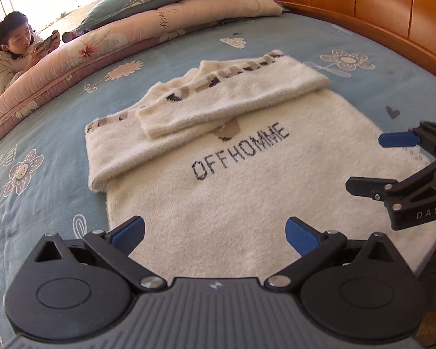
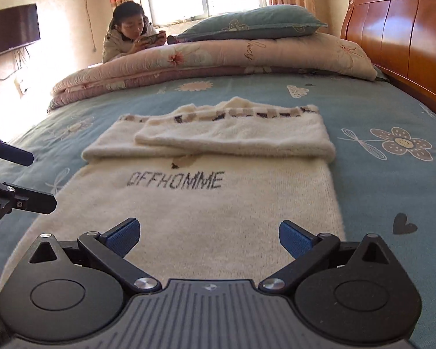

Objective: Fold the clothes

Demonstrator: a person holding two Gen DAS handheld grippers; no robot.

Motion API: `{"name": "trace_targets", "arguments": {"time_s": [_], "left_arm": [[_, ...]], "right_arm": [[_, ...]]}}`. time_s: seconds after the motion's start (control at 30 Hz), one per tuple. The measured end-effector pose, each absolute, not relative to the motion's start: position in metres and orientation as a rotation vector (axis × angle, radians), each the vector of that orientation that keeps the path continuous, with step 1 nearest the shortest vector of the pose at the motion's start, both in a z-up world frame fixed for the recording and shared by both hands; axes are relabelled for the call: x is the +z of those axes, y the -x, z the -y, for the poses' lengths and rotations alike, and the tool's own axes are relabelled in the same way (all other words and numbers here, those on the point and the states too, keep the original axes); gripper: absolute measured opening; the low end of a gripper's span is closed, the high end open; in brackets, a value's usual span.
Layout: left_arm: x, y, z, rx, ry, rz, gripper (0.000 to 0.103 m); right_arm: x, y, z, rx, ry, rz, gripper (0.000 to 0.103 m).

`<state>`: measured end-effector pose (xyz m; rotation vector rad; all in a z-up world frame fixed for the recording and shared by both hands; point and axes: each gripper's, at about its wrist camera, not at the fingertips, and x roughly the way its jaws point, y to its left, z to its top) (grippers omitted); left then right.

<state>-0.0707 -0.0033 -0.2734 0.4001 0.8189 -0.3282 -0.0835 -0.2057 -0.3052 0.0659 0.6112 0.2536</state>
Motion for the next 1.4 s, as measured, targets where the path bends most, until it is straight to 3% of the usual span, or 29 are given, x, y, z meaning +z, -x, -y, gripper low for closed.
{"name": "trace_targets", "arguments": {"time_s": [0.13, 0.33, 0.93, 1.17, 1.4], "left_arm": [[-0.316, 0.081, 0.007, -0.309, -0.389, -0.818, 0.102], [-0.329, 0.086, -0.029, -0.31, -0.085, -0.8, 0.102], [-0.338, 0.107, -0.032, -0.315, -0.09, -0.694, 0.102], [-0.333, 0.126, -0.031, -0.28, -0.082, -0.736, 0.102], [-0.337, 0.147, -0.038, -0.297, -0.104, -0.686, 0.102]], "right_arm": [[-0.33, 0.096, 0.189, 0.226, 0.06, -0.645, 0.103], [-0.348, 0.126, 0.213, 0.184, 0.013, -0.669, 0.103], [-0.358, 0.329, 0.309, 0.138, -0.003, -0.58, 0.103], [-0.324, 0.326, 0.293, 0.171, 0.041, -0.519, 0.103], [-0.333, 0.305, 0.297, 0.197, 0.054, -0.628, 0.103]]}}
